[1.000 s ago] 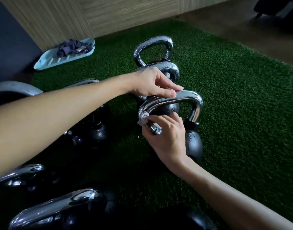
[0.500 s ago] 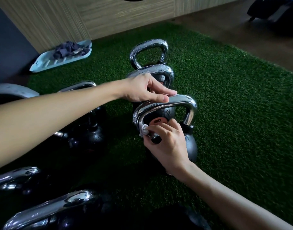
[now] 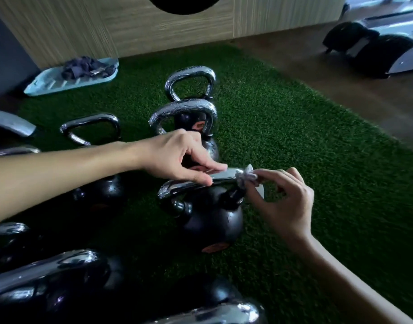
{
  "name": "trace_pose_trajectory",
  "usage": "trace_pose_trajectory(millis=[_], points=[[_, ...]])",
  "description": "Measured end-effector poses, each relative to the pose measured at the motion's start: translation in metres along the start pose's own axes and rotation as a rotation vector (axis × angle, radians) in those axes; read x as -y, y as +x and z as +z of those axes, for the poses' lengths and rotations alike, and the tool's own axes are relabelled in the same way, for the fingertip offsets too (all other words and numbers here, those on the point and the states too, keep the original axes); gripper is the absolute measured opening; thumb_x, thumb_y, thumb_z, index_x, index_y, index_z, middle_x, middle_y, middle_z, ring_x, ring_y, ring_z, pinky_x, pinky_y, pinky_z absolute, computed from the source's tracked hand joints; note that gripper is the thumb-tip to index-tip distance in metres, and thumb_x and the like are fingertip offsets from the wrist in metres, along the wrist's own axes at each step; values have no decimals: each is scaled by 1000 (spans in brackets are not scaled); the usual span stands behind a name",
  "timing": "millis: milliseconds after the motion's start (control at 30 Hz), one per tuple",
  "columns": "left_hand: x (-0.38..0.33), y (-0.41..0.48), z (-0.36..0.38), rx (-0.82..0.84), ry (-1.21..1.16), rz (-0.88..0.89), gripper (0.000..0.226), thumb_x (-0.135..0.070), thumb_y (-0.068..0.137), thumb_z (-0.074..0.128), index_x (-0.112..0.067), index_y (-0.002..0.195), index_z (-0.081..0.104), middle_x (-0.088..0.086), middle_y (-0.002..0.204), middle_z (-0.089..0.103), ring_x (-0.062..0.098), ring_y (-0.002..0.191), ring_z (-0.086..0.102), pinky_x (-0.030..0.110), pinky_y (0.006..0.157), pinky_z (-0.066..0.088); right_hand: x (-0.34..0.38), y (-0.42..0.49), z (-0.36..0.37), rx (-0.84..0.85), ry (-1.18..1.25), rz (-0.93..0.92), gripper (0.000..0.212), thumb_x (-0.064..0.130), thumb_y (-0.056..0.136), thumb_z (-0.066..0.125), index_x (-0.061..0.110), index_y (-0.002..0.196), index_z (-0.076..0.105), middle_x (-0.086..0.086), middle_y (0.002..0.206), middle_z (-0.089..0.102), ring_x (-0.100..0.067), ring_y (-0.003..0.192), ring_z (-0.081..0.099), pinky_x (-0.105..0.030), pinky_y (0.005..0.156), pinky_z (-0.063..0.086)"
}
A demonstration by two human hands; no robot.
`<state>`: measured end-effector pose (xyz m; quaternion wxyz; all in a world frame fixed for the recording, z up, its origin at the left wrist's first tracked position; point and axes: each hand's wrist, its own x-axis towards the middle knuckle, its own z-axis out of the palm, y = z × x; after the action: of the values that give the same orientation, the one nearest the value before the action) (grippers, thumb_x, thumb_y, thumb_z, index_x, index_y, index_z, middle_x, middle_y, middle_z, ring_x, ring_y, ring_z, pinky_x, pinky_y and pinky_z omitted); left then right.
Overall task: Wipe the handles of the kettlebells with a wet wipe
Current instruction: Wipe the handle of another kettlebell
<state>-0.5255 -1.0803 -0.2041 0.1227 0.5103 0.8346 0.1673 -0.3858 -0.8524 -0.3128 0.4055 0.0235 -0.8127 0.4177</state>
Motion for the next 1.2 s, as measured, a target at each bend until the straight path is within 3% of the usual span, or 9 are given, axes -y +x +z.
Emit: trace_pose_trajectory(millis=[200,267,367,467,633,767,1000,1100,1200], points=[[-14,-16,-6,-55,90,-206,53,-74,77,68,-61,127,59,-15,102,72,2,95,57,28,81,49,0,-1,-15,31,142,139,12,27,80,86,24,90,80,19,84,74,-2,76,61,-34,65,46],[-27,-19,-12,16,196,-268,68,-70,68,79,-58,131,57,-30,98,66,-6,96,55,24,89,45,-1,0,-14,50,172,196,12,30,80,86,29,91,80,22,84,74,-5,79,63,-38,65,48],[-39,-28,-6,94,545,-290,76,-57,75,78,-60,142,42,-16,82,60,7,84,52,24,78,33,-6,3,-14,89,171,230,13,32,80,86,31,91,80,23,86,74,-9,80,63,-41,67,49],[-38,-31,-1,54,485,-329,78,-48,76,82,-55,144,45,-14,81,52,12,85,51,25,75,31,-14,7,-15,102,172,254,13,33,80,87,32,91,80,24,85,74,-9,79,63,-39,66,49],[-23,-22,-15,170,454,-254,78,-56,72,83,-58,141,46,-13,111,48,13,103,46,24,93,32,-33,8,-16,119,193,322,14,40,81,84,35,93,79,23,86,75,-16,79,65,-40,63,48],[3,-14,-30,284,519,-95,76,-66,72,78,-66,138,42,-16,117,46,15,108,47,40,103,41,-41,5,-19,134,187,367,15,41,81,85,35,93,79,21,86,75,-16,69,57,-34,59,38],[28,-3,-32,1,724,464,47,-16,91,76,-23,137,65,-17,119,71,18,100,59,41,88,49,-41,7,-12,159,174,371,15,43,79,85,36,91,79,24,85,75,-21,77,68,-42,63,48],[32,-12,-28,-103,721,443,40,-9,107,43,-25,132,69,-18,127,69,20,85,63,36,76,51,-36,8,-9,181,207,359,15,40,79,85,33,92,80,23,84,76,-10,77,71,-39,67,50],[17,-23,-23,-65,690,213,57,-5,87,62,-39,133,65,-19,133,65,17,89,60,29,80,44,-32,10,-10,196,212,322,15,39,80,84,31,92,80,22,83,75,2,65,62,-22,60,39]])
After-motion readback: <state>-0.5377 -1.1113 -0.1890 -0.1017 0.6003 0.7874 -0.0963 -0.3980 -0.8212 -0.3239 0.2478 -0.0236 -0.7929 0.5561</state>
